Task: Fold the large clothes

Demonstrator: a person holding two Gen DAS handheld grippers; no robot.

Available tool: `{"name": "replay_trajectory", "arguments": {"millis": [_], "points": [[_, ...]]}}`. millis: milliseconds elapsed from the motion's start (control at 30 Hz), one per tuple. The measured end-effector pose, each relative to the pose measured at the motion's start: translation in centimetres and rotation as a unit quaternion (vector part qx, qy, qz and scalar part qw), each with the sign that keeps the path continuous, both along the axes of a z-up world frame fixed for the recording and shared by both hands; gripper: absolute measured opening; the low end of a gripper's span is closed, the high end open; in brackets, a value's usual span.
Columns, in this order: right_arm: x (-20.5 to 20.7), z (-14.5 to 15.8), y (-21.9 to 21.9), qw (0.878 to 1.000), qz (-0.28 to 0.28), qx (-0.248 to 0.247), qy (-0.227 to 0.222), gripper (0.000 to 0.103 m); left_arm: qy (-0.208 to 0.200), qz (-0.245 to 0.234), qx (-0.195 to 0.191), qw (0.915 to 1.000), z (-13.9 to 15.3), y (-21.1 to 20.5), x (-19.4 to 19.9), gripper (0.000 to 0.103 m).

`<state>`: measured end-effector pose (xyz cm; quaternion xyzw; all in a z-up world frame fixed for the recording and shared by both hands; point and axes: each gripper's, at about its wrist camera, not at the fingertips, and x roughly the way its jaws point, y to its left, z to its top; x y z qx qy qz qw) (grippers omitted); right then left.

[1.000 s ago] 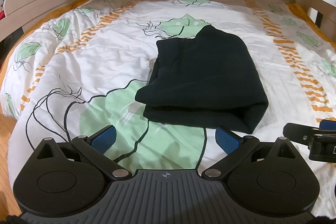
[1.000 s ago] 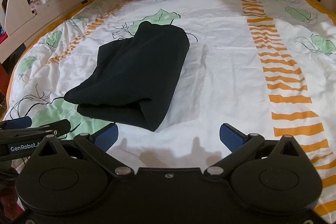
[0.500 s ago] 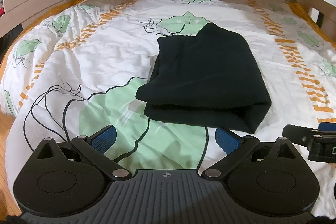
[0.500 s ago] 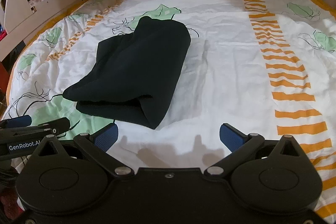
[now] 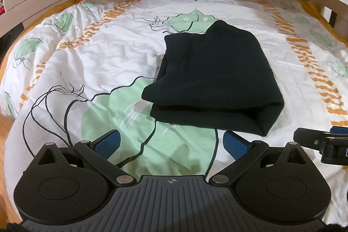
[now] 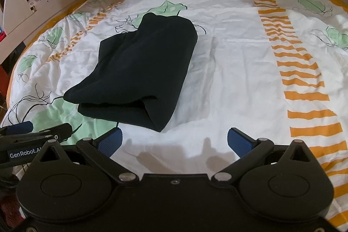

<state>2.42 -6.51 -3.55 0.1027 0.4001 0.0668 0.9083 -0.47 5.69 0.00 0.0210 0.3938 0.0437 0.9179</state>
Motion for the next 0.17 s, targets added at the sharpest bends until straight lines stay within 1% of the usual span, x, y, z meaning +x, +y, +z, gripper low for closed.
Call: {"name": "replay_trajectory", "arguments": {"millis": [167], "points": [[0.1, -0.09, -0.21, 1.0, 0.0, 0.004, 0.004, 0.102, 0.002, 0.001, 0.0, 1.0, -0.06, 0.01, 0.05, 0.102]]}}
